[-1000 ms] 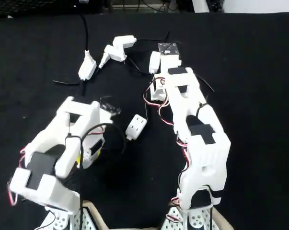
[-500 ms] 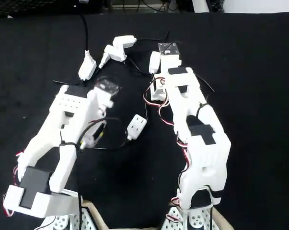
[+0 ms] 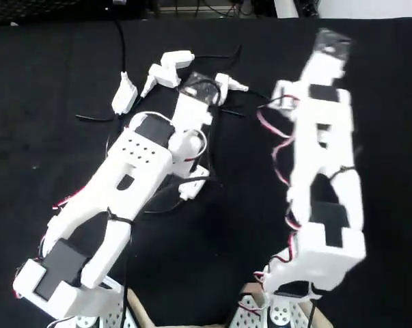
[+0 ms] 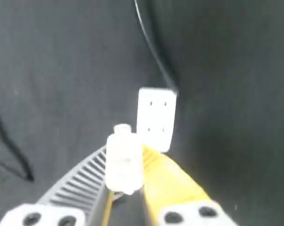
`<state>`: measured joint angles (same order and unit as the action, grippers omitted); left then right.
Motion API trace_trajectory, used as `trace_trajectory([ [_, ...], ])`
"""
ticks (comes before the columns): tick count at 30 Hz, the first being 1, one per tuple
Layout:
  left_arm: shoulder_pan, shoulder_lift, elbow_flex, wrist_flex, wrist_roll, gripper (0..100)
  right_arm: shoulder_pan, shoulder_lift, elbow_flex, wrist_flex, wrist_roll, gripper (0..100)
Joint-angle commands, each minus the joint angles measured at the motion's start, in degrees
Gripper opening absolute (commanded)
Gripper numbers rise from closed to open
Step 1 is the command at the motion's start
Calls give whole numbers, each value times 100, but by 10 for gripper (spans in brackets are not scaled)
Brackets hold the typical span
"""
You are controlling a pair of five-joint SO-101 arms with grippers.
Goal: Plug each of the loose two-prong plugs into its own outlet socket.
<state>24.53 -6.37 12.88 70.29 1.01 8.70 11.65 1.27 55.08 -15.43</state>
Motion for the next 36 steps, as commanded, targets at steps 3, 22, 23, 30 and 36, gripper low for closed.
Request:
trace_trajectory([
  [3,31,-229,-40,-888,659,27,360,-1130,48,440,-484,12],
  [22,1543,-3982,2018,-2136,53,27,-1064,-4857,1991,1073,949,12],
  [23,1552,-4352,2325,-2233,53,27,-1169,-5024,2088,1073,949,12],
  [30,1569,-6365,3609,-2330,70,27,-2400,-6615,2897,976,1204,12],
  [36,1552,-7077,3749,-1662,53,27,-3446,-8013,3908,712,1996,12],
])
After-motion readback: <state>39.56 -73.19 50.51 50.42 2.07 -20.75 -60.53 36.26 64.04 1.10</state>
